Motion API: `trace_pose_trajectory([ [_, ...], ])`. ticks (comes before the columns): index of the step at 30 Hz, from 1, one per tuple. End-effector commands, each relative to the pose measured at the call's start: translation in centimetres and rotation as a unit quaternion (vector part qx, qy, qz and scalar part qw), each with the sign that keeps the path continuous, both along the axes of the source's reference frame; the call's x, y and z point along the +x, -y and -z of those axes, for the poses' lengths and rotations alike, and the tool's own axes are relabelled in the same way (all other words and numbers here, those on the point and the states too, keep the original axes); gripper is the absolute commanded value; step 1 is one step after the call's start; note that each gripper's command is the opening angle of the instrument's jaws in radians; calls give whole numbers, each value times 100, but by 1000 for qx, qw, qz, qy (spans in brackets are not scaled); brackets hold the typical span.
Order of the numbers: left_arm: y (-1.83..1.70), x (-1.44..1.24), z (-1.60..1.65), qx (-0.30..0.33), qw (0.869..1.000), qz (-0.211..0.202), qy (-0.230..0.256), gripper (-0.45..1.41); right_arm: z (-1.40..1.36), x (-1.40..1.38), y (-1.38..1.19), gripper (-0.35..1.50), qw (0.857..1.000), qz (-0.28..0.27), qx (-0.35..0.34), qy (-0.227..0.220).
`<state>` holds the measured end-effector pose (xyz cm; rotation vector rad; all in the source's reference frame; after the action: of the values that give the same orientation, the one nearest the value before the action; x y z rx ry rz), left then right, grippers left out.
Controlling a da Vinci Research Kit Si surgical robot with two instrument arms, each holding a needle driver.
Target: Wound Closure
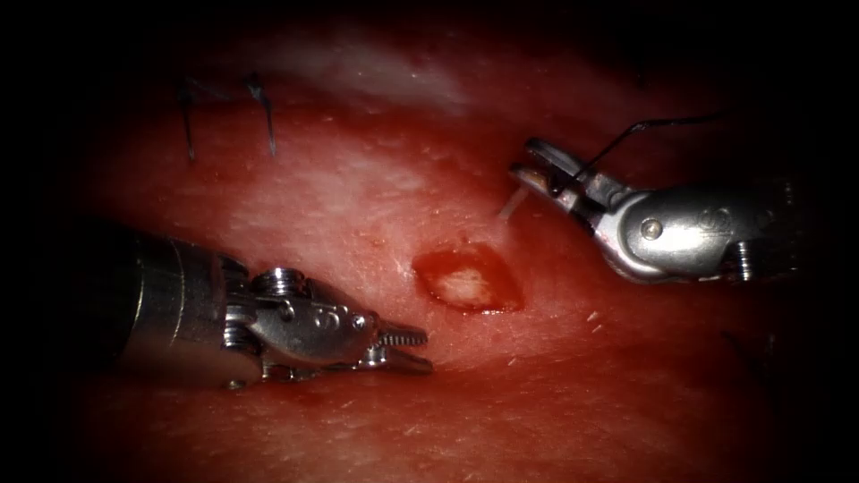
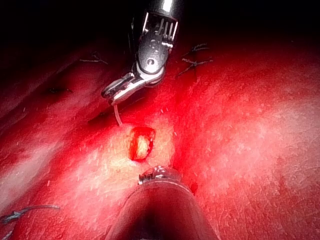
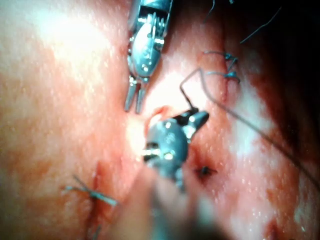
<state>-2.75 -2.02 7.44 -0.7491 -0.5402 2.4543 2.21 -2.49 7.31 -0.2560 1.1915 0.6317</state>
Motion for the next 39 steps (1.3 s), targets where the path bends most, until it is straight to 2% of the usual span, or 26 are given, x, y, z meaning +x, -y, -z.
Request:
trace_pose_trajectory([
  [1, 2, -6, -6, 0, 1000, 0, 0, -5, -5, 12, -3, -35, 1000, -5, 12, -9],
  [9, 3, -5, -6, 0, 1000, -1, -1, -5, -14, 38, -3, -35, 998, 18, 67, -2],
  [17, 3, -5, -5, 0, 1000, -1, -1, -5, -14, 41, -13, -35, 998, 18, 63, -12],
  [21, 3, -5, -5, 0, 1000, -1, -1, -5, -16, 39, -15, -35, 999, 28, -14, 0],
  [28, 3, -5, -6, 0, 1000, -1, -1, -5, -12, 38, -18, -35, 997, 26, -67, 6],
  [39, 3, -5, -6, 0, 1000, -1, -1, -3, -4, 36, -26, -35, 996, 17, -87, 5],
])
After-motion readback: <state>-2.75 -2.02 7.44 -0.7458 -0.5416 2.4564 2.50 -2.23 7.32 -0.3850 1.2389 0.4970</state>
